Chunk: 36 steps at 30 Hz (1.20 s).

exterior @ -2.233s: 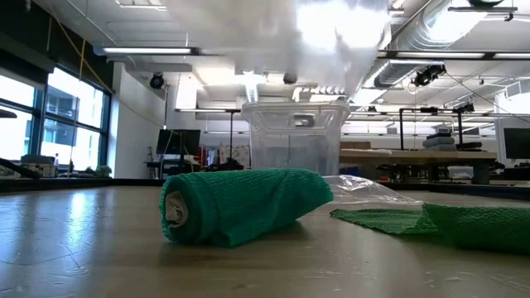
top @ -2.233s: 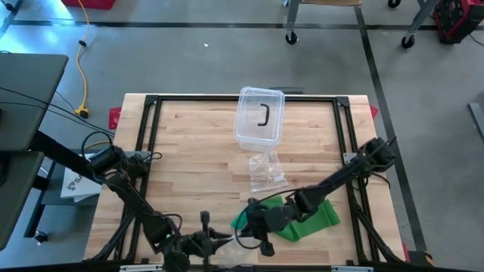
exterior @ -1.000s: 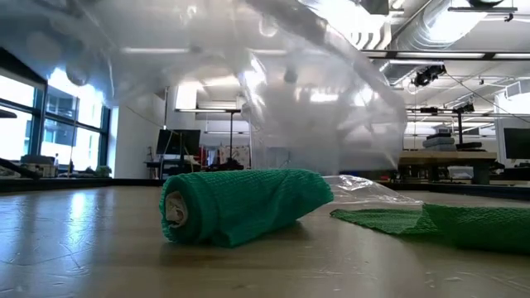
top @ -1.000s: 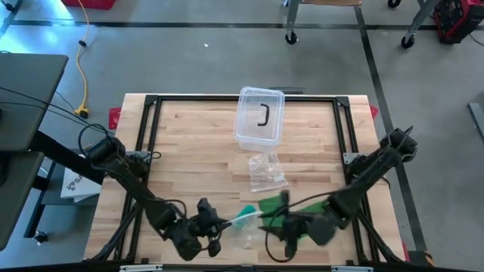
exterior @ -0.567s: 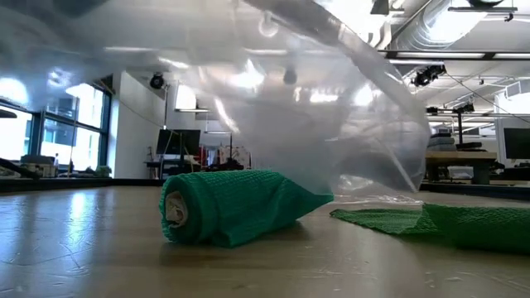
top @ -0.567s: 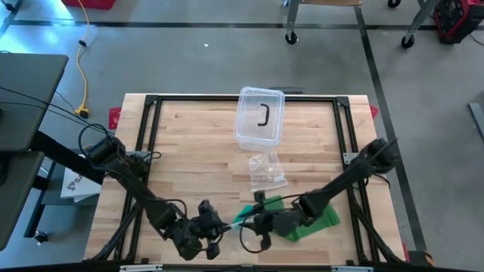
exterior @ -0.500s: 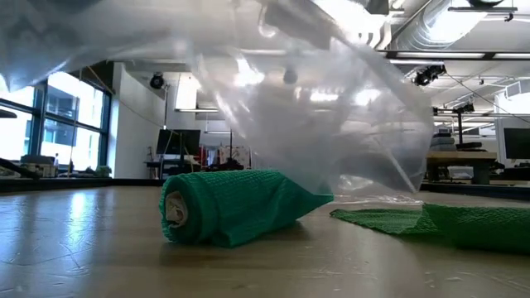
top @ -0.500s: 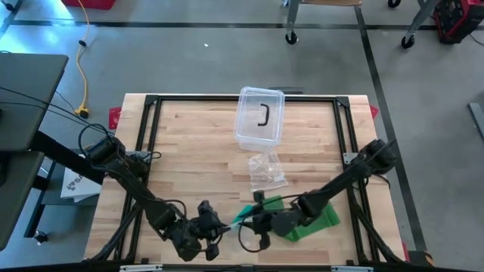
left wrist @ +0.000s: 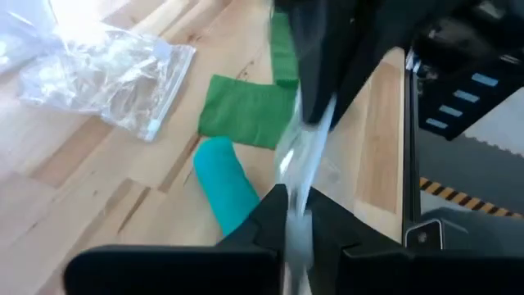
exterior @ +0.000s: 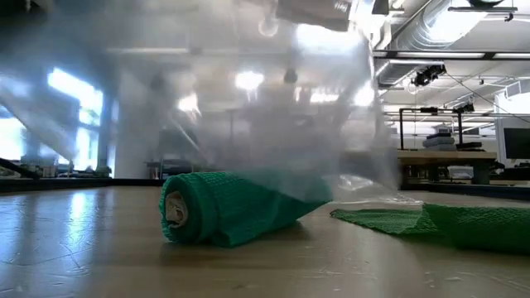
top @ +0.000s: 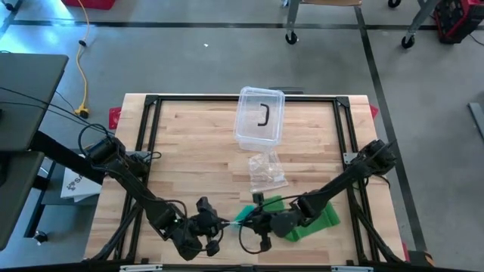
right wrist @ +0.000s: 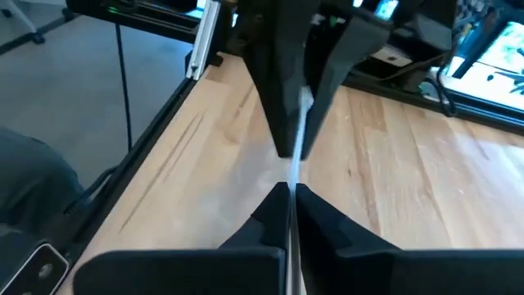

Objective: Roll bandage
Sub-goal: Open the transparent zip bag

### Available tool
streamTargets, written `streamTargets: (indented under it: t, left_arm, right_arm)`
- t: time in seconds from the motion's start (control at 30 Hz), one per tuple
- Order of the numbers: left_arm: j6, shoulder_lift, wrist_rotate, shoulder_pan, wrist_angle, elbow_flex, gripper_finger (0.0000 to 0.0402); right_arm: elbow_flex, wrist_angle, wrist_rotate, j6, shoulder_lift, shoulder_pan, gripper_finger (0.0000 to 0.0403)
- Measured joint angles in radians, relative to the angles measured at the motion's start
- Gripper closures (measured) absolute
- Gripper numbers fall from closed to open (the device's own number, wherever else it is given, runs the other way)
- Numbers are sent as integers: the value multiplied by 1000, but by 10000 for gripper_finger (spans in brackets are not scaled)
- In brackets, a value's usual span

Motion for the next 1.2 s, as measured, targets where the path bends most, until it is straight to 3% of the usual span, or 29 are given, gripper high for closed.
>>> streamTargets:
  t: [0.27,0.33,0.53,0.63,0.83,0.97,1.2]
  left_arm:
    - [21,1,-24,-19,-104,-1,290]
    - [53,2,-103,-34,-97,-1,278]
    - [296,30,-485,-113,65,-1,281]
    - [378,35,-562,-130,181,-1,287]
    - [565,37,-488,-115,381,-1,288]
    - [698,37,-385,-85,493,-1,288]
    - [688,37,-219,-13,535,-1,288]
  right_arm:
    - [0,-188,152,81,-105,68,401]
    - [0,-216,157,111,-127,80,402]
    - [0,-227,146,130,-168,108,402]
    - [0,-220,145,130,-173,112,402]
    - [0,-207,145,122,-173,106,402]
    - [0,-176,145,109,-173,105,402]
    - [0,-163,143,95,-173,107,403]
